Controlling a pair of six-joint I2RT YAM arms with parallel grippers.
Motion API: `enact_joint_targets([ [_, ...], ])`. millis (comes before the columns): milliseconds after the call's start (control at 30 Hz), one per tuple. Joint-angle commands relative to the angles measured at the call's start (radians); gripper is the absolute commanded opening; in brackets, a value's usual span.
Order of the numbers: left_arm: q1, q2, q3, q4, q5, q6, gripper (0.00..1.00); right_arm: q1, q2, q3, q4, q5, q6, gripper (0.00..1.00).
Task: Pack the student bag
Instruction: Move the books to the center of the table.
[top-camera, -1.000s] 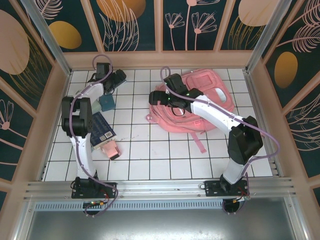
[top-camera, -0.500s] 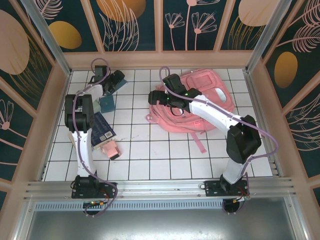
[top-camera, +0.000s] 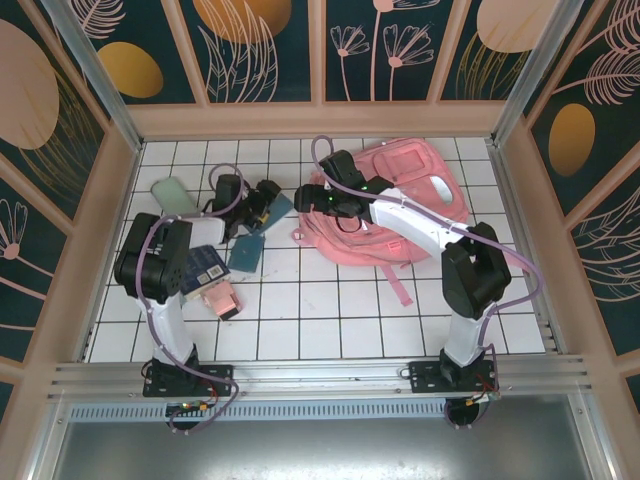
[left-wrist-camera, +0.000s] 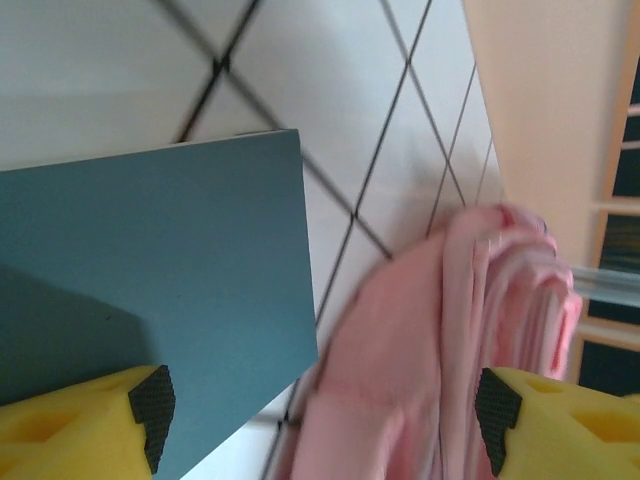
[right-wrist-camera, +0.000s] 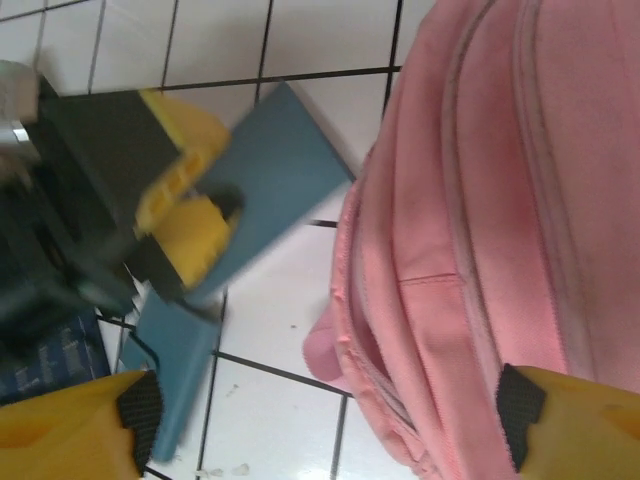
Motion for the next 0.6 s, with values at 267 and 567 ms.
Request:
enact_joint_targets([
  [267,-0.041,-0.169,0.021,-0.252,-0.098,0.071,0.85,0.044,0.092,-0.018,0.103,-0.090,0.069,0.62],
  [567,0.062,-0.271,-0.005,-0.409,-0.151,0.232,0.86,0.085,0.171,0.073,0.081,-0.094,0.057,0.61],
])
